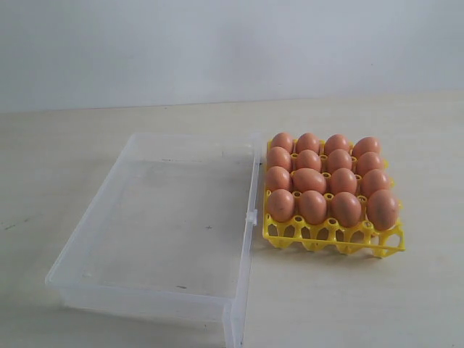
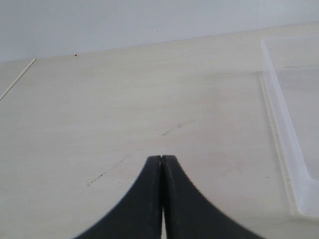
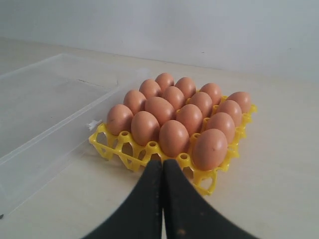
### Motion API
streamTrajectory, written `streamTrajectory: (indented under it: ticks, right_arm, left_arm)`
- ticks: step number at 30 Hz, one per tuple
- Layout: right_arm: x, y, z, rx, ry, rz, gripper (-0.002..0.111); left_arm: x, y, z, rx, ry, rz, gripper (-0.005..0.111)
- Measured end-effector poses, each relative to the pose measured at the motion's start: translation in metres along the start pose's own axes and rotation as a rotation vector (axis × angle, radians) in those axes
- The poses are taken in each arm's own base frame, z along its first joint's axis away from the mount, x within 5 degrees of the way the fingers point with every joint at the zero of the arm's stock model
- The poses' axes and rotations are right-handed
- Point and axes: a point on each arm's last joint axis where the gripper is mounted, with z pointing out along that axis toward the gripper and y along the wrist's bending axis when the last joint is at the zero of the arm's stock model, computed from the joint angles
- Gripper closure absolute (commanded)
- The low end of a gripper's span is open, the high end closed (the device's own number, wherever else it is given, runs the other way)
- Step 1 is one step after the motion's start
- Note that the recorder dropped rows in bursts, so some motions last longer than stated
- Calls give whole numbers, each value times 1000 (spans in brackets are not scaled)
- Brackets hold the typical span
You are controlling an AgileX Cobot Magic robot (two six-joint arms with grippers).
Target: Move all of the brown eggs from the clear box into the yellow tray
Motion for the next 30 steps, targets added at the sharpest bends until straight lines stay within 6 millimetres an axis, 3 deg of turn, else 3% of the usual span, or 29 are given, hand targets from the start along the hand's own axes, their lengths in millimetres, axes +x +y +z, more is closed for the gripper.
streamTrajectory:
  ticks: [30]
  right_arm:
    - [-11,3,0,10,-116,-51,108]
  left_arm:
    - [0,0,0,0,0,0,107]
